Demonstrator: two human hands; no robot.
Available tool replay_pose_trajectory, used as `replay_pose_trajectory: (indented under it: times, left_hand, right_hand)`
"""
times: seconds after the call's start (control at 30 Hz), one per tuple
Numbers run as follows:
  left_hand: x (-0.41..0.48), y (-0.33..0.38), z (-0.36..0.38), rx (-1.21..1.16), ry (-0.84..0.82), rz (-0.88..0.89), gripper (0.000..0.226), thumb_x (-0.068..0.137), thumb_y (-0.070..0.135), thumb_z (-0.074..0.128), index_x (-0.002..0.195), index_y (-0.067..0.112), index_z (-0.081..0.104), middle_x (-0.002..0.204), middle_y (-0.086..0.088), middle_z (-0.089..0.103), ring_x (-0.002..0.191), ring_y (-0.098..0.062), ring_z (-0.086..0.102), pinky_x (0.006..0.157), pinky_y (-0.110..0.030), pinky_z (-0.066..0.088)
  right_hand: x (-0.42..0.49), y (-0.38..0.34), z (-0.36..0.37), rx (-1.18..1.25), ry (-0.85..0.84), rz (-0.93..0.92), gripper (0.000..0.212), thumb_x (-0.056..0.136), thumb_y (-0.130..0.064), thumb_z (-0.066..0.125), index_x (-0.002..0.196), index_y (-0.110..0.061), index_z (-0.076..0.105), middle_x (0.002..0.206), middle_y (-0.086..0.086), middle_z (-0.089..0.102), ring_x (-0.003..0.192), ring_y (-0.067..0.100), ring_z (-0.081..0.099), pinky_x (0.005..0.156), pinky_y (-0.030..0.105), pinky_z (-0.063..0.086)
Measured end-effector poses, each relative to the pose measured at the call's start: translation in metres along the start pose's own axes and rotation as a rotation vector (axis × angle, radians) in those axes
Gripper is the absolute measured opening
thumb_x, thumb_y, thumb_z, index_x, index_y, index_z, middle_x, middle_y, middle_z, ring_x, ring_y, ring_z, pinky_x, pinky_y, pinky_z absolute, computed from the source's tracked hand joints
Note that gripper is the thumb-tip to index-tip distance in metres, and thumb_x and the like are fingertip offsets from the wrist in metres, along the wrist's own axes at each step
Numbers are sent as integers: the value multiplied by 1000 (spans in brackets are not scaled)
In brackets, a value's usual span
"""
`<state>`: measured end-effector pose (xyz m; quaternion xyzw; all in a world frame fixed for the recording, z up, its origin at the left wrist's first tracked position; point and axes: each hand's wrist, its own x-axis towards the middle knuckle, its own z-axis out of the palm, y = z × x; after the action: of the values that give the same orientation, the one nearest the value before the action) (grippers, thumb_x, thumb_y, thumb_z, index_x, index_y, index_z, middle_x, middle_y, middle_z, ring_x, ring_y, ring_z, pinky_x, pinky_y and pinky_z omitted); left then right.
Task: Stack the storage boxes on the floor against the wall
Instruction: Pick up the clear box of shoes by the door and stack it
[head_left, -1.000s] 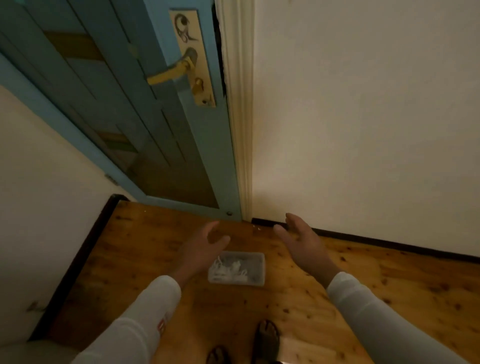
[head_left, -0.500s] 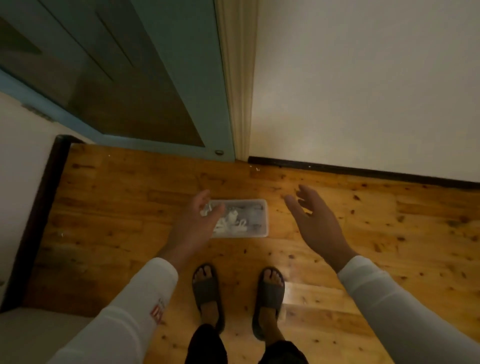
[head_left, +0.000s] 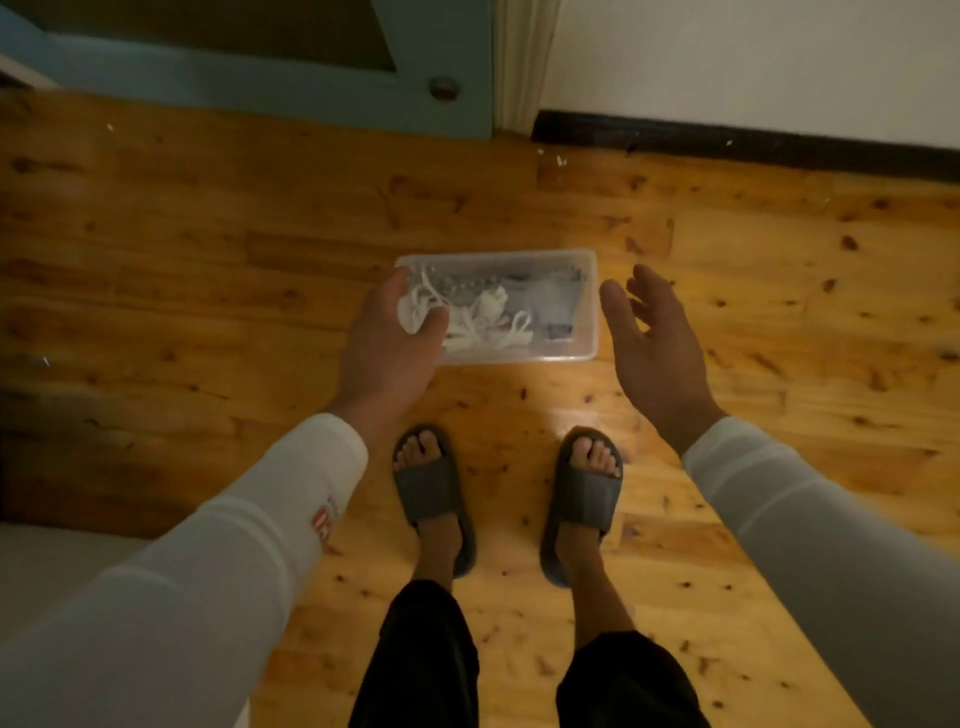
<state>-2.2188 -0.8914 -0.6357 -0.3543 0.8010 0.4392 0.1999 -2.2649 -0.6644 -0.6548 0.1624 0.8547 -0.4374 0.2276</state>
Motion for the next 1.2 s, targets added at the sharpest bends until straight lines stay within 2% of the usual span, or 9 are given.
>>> replay_pose_trajectory:
  times: [0.23, 0.4, 0.6, 0.73, 0.83, 1.0, 1.07, 1.13, 1.2]
  left_hand:
    - [52, -52, 38, 68, -8, 0, 67, 91, 43, 56, 150, 33, 24, 155, 4, 29, 141, -20, 29, 112, -45, 33]
    - [84, -79, 53, 38, 50, -77, 75, 86, 48, 61, 149, 30, 25, 153, 0, 29, 138, -25, 33, 107, -50, 38]
    - [118, -101, 69, -79, 133, -210, 96, 77, 61, 65, 152, 29, 14, 159, 1, 20, 142, -25, 28, 101, -33, 31]
    - [130, -112, 76, -158, 91, -237, 110, 63, 70, 68, 152, 34, 12, 157, 2, 25, 139, -24, 34, 107, -42, 37]
    - [139, -118, 78, -178, 81, -229, 110, 55, 74, 70, 148, 35, 25, 148, 4, 41, 130, -21, 46, 102, -45, 44]
    - [151, -124, 81, -281, 51, -222, 73, 55, 64, 77, 119, 38, 53, 110, 15, 65, 95, -4, 65, 74, -31, 57]
    - [150, -123, 80, -317, 28, -221, 64, 57, 61, 78, 111, 40, 54, 100, 20, 67, 80, 5, 67, 57, -20, 54]
    - [150, -122, 79, -348, 10, -225, 60, 61, 56, 80, 112, 36, 55, 99, 19, 67, 74, 7, 67, 52, -15, 53]
    - [148, -121, 78, -348, 20, -226, 58, 66, 53, 80, 114, 32, 55, 100, 18, 66, 77, 5, 67, 55, -18, 53]
  right_hand:
    - [36, 46, 46, 40, 36, 36, 85, 83, -71, 46, 150, -22, 28, 152, -5, 35, 132, 9, 40, 102, 29, 36]
    - [62, 70, 65, 23, 91, 80, 86, 85, -67, 50, 152, -20, 23, 156, -2, 30, 138, 14, 34, 111, 42, 34]
    - [83, 94, 84, 9, 102, 126, 87, 87, -65, 49, 152, -16, 20, 158, 1, 25, 140, 18, 31, 112, 43, 33]
    - [94, 102, 96, 4, 73, 135, 86, 86, -66, 50, 149, -11, 29, 151, 9, 36, 134, 24, 39, 108, 45, 37]
    - [102, 107, 100, 14, 50, 149, 87, 79, -71, 52, 139, -9, 40, 136, 14, 51, 118, 30, 54, 95, 50, 48]
    - [115, 114, 105, 46, 87, 202, 85, 74, -73, 58, 137, -17, 43, 122, 0, 60, 102, 18, 60, 87, 35, 52]
    - [117, 117, 106, 74, 94, 201, 72, 75, -70, 60, 127, -20, 50, 101, -12, 62, 84, 5, 60, 65, 16, 49]
    - [117, 119, 106, 108, 94, 191, 57, 75, -67, 63, 112, -23, 55, 86, -16, 59, 74, -2, 56, 49, 5, 40]
    - [116, 120, 105, 110, 96, 166, 49, 76, -65, 65, 102, -24, 55, 83, -16, 59, 71, -3, 56, 47, 3, 37]
